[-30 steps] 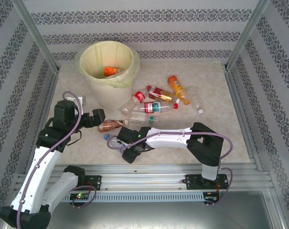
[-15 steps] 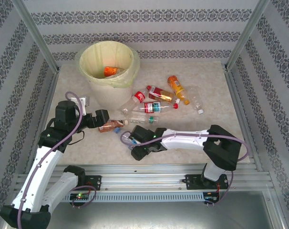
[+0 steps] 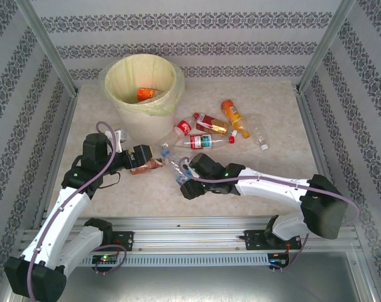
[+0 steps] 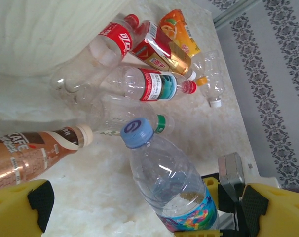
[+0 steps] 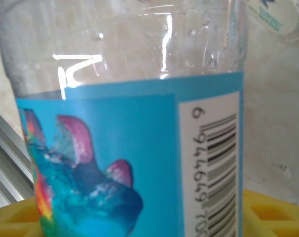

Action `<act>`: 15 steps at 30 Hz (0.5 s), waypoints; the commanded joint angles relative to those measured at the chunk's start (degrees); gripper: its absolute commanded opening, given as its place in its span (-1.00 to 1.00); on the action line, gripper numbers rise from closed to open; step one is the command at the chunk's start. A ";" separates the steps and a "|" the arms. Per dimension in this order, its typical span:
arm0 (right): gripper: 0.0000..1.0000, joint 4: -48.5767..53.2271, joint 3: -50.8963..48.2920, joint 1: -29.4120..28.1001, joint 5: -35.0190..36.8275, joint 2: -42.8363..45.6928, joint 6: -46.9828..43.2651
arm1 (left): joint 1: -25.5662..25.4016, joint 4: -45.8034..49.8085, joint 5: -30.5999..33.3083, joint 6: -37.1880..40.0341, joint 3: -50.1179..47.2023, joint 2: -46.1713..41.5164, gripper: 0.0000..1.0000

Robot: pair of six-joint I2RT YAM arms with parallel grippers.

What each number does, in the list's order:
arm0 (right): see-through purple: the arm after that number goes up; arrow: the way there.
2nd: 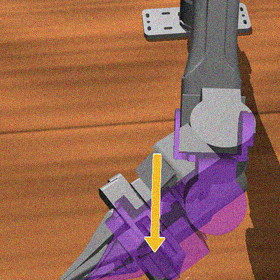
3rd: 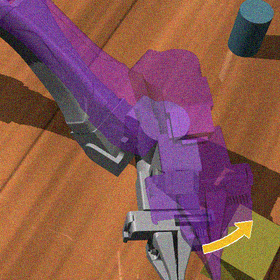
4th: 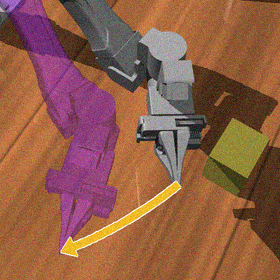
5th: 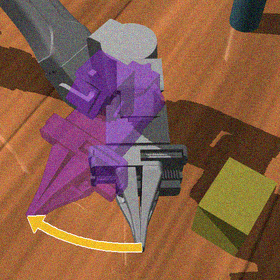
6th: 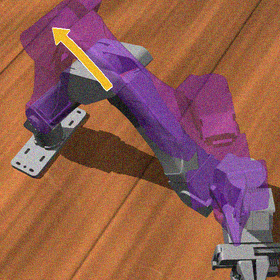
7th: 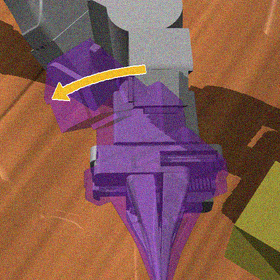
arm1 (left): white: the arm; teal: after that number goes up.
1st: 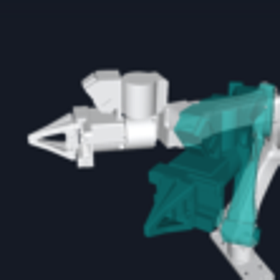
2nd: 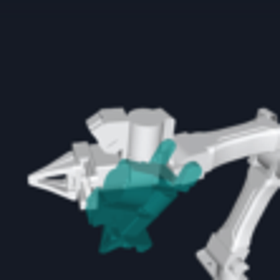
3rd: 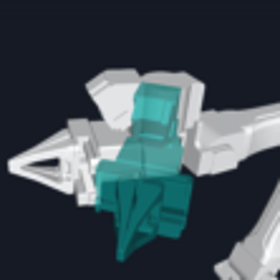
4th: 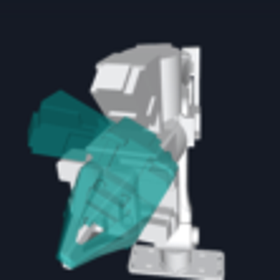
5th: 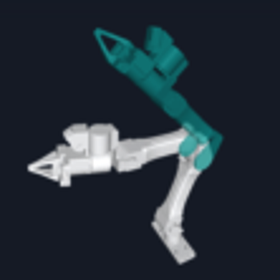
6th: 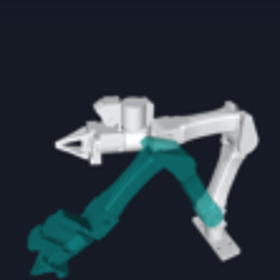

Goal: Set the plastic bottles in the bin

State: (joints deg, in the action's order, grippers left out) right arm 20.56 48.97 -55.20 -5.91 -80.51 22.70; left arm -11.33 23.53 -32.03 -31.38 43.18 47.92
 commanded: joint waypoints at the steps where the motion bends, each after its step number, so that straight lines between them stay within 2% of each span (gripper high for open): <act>1: 0.21 0.75 1.33 0.41 -1.49 0.71 0.55 | -0.71 -6.56 -2.23 -2.70 -1.43 -0.18 0.95; 5: 0.22 -3.05 -1.03 1.10 -0.53 3.98 1.20 | -2.05 -6.23 -6.61 -2.51 2.78 4.38 0.97; 10: 0.24 0.38 1.39 1.82 2.21 7.31 0.58 | -2.90 -18.43 -9.45 -9.76 -1.31 6.28 0.97; 15: 0.25 -2.51 1.85 2.64 -0.77 11.84 2.00 | -6.83 -20.76 -8.26 -9.17 0.77 8.68 0.97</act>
State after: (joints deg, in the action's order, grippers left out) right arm 20.14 48.80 -52.97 -5.50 -71.07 23.35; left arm -16.34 8.86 -39.00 -39.05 42.65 55.68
